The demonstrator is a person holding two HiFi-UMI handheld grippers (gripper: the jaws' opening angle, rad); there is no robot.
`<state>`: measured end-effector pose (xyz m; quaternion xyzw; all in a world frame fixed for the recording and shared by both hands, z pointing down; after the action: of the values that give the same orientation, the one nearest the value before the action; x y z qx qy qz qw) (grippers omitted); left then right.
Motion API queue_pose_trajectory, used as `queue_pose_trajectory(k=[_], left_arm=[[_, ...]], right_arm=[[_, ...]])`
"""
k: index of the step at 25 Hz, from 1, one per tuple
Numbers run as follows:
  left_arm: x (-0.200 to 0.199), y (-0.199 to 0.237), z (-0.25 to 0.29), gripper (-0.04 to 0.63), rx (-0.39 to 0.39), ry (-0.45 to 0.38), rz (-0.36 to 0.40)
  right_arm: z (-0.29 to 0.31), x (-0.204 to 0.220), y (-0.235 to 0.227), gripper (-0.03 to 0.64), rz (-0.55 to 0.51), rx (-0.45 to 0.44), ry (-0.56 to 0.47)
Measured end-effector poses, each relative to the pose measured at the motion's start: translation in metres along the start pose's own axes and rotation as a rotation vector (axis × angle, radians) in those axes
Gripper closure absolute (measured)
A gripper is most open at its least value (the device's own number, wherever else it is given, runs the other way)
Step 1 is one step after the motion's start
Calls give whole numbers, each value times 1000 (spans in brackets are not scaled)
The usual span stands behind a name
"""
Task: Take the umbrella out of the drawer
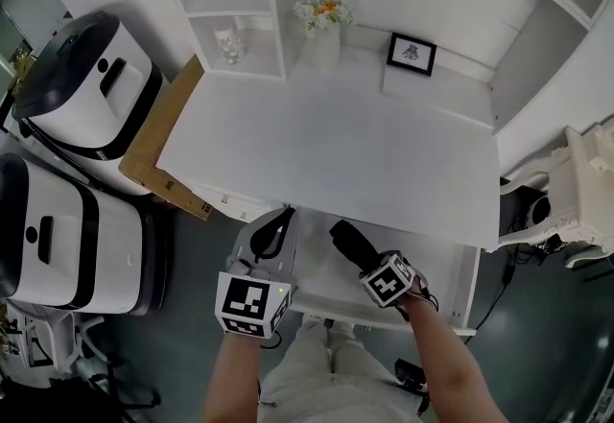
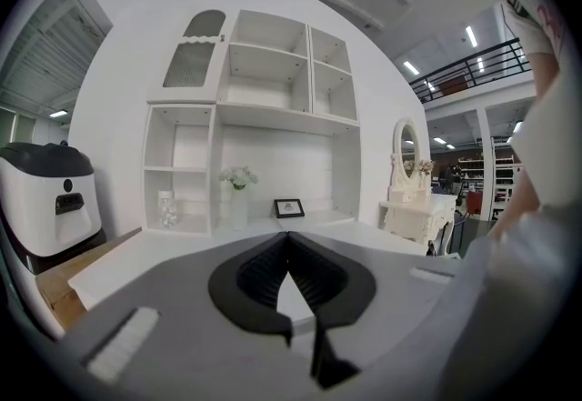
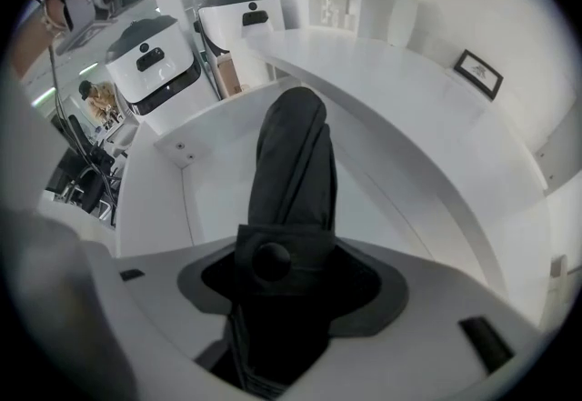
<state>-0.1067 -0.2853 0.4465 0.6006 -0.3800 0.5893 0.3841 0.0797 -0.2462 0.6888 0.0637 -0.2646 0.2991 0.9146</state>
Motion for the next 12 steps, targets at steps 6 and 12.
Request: queue_pose_trajectory(k=[6,12], left_arm=[[-18,-7,4,586,12,-34,20],[-39,-11,6,586,29,-78,43]], right_arm=[[-21,-15,3,359,-72,-31,-30],[-44,-32,7,359,-80,-36,-76]])
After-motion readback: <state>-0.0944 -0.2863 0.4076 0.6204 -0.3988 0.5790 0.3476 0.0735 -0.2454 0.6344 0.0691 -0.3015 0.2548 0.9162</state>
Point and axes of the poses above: the fingertips, and each gripper's own axes: z forward along the fingers, y to its left, x out of its underside, the point moved 3 cm from there along -z, backward along the fingers, and after that the axes turned 13 degrees about -y, right-handed, at the moved point
